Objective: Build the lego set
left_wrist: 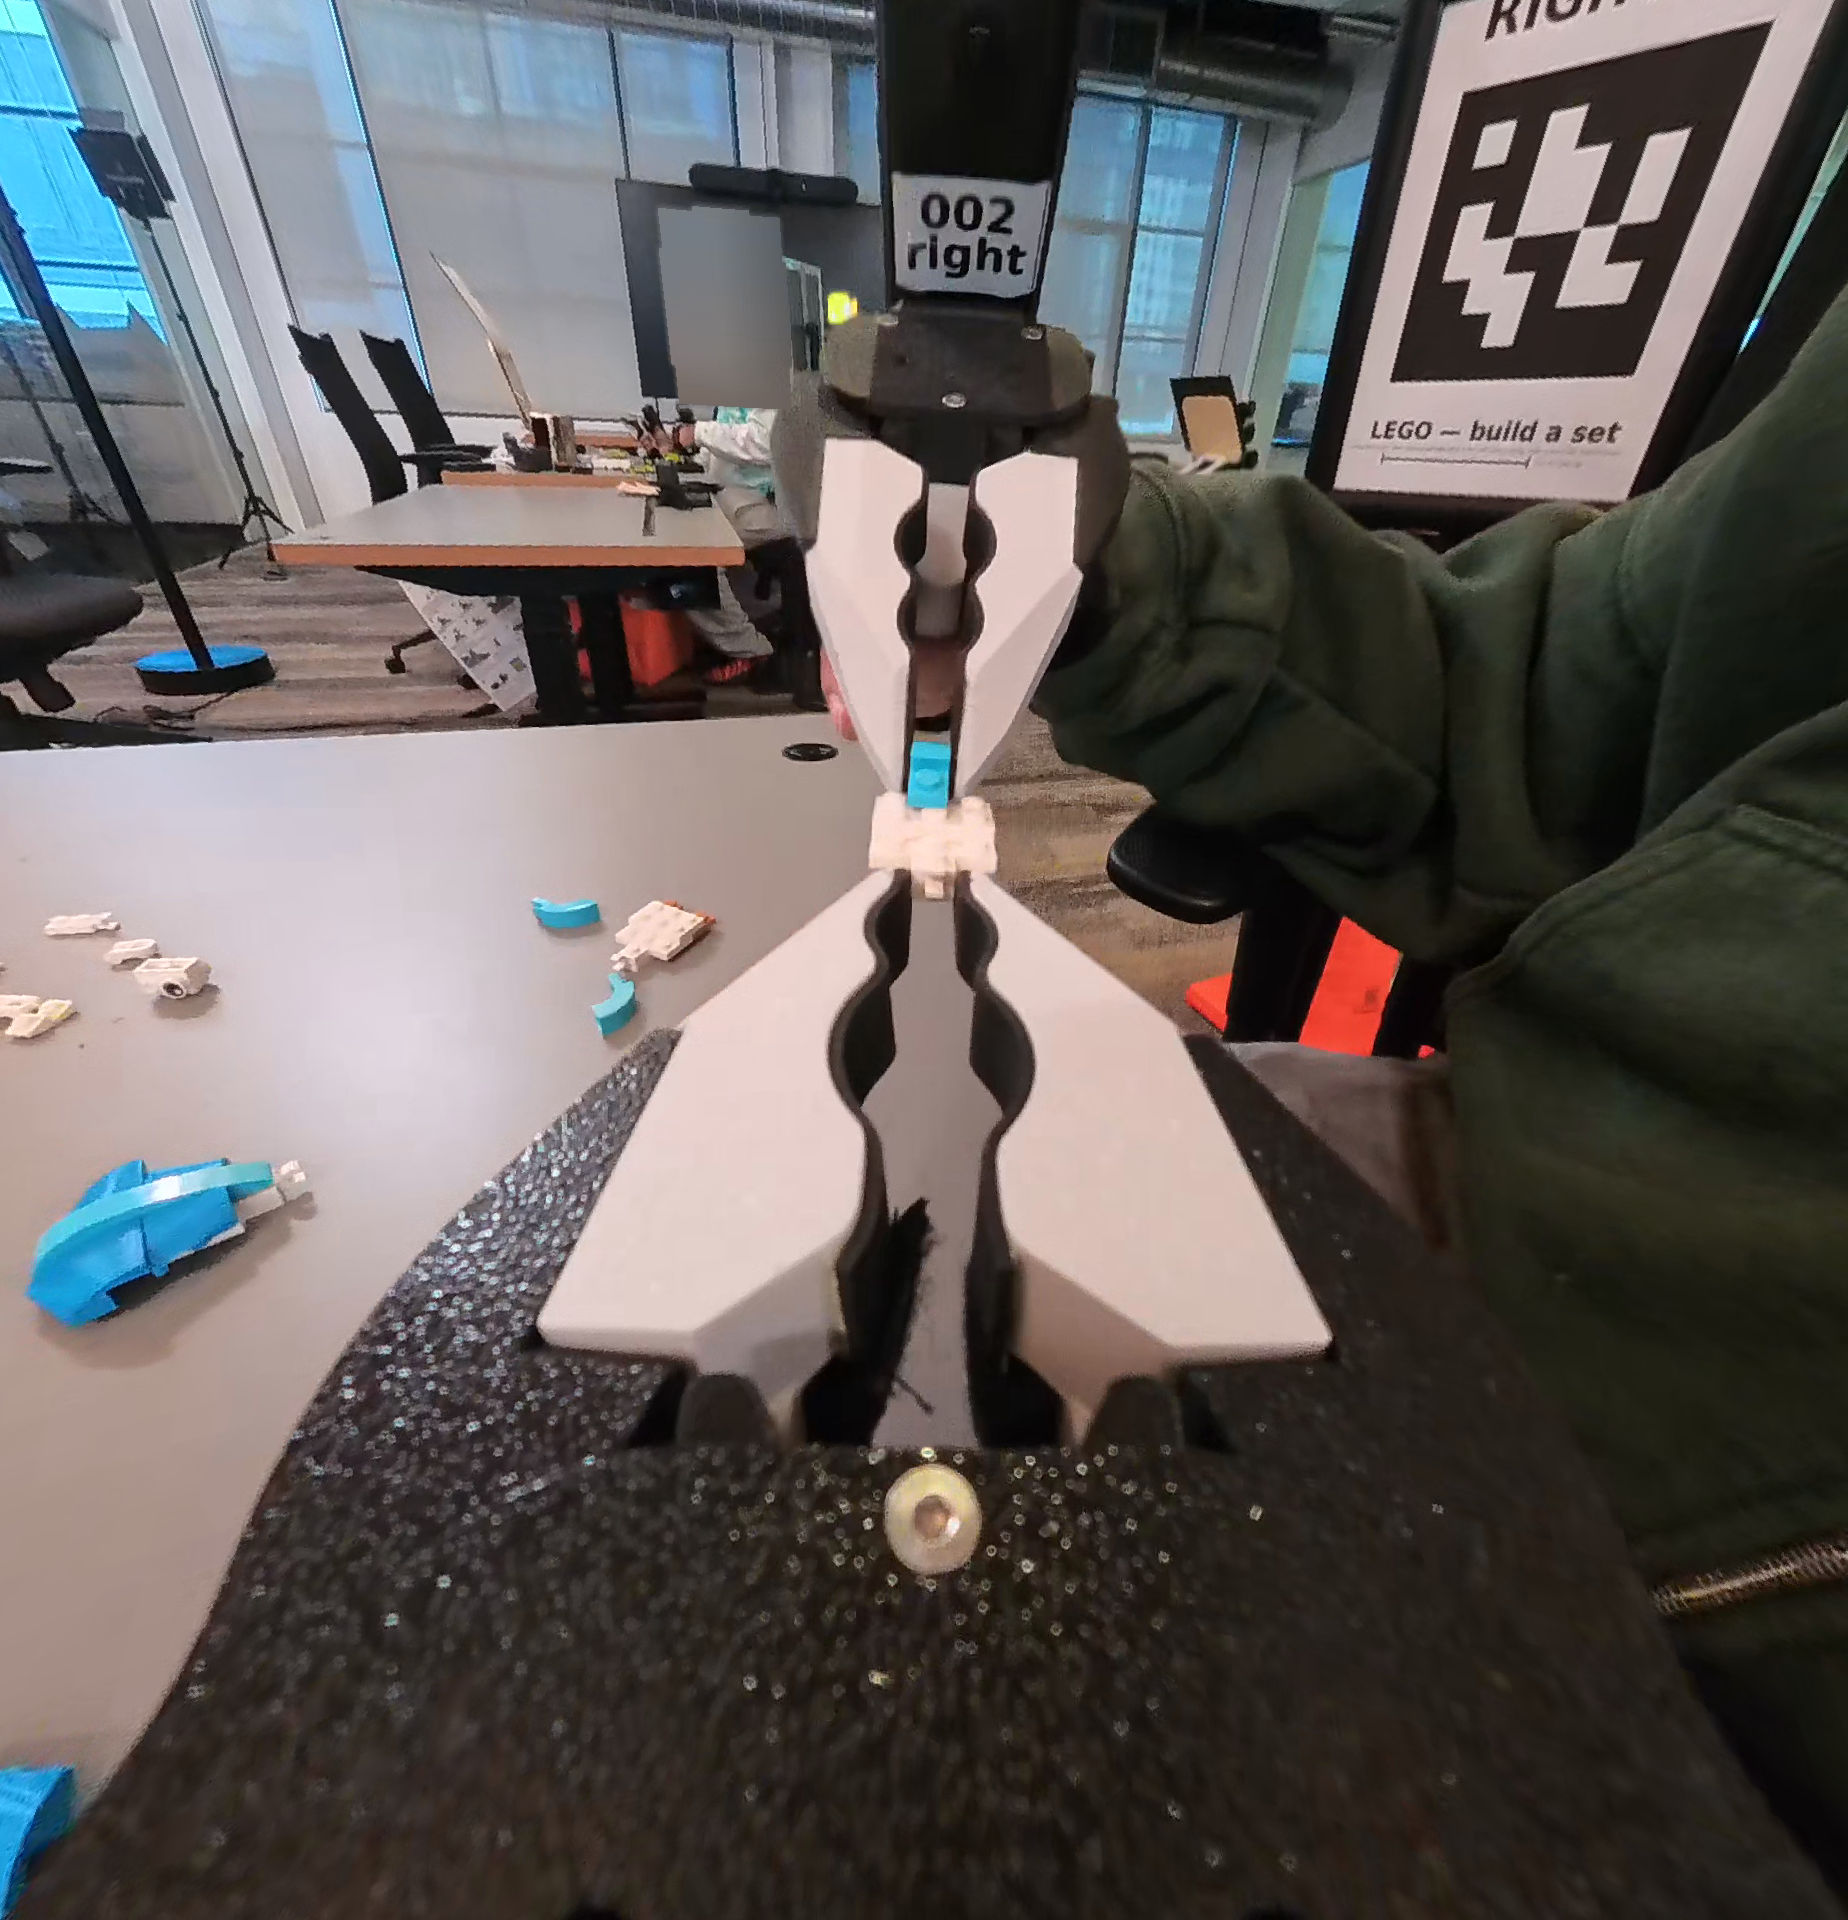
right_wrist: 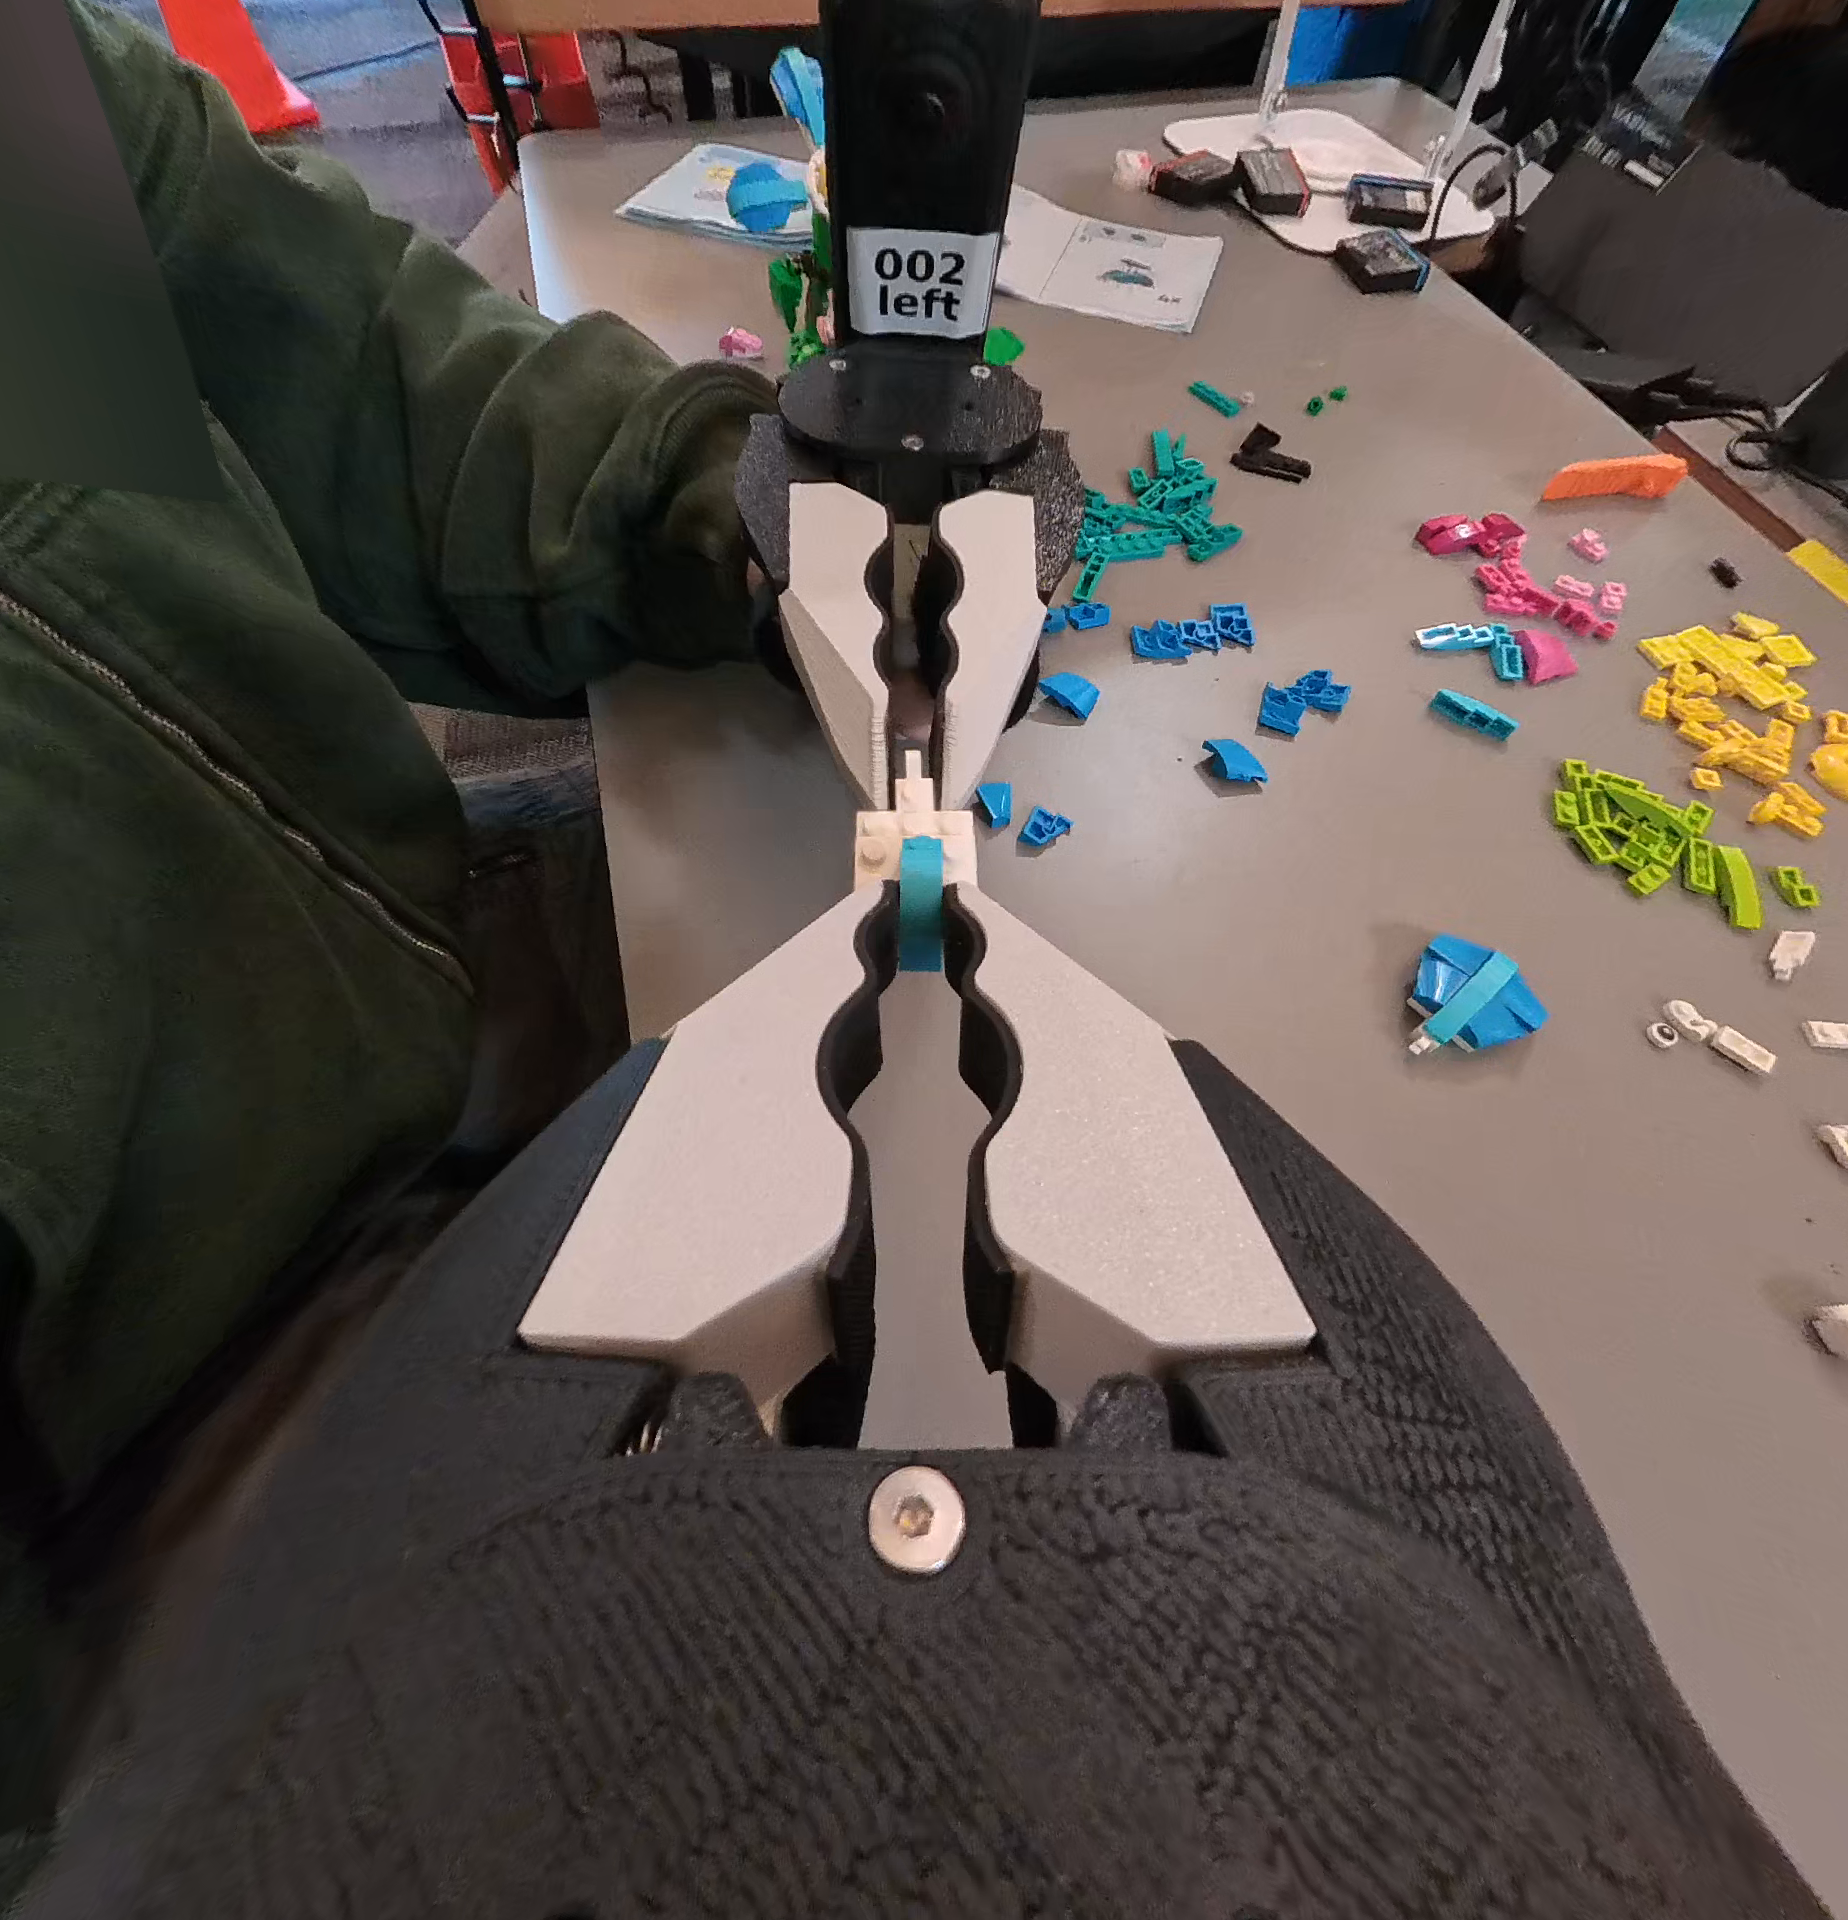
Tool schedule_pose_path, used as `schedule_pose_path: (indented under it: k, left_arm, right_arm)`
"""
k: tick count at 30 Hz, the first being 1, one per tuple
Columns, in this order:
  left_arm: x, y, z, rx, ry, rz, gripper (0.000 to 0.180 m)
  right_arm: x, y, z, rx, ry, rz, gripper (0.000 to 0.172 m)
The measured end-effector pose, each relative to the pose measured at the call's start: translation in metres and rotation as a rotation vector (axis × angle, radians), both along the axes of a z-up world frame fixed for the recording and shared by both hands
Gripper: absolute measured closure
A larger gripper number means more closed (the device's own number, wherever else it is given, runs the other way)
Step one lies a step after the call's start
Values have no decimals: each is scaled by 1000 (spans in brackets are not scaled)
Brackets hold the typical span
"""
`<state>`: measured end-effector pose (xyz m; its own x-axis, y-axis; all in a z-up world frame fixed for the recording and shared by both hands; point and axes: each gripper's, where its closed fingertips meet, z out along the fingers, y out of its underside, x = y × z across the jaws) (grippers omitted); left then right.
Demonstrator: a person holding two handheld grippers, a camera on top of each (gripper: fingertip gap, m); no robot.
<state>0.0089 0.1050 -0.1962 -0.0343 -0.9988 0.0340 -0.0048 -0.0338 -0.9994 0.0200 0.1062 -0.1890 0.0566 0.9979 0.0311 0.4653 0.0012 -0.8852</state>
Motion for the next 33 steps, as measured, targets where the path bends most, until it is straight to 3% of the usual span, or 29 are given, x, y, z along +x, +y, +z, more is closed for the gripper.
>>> schedule_pose_path:
  k: [33]
  left_arm:
    - [-5, -5, 17, 4, -95, -24, 174]
  right_arm:
    - [-6, 0, 17, 7, -94, 13, 155]
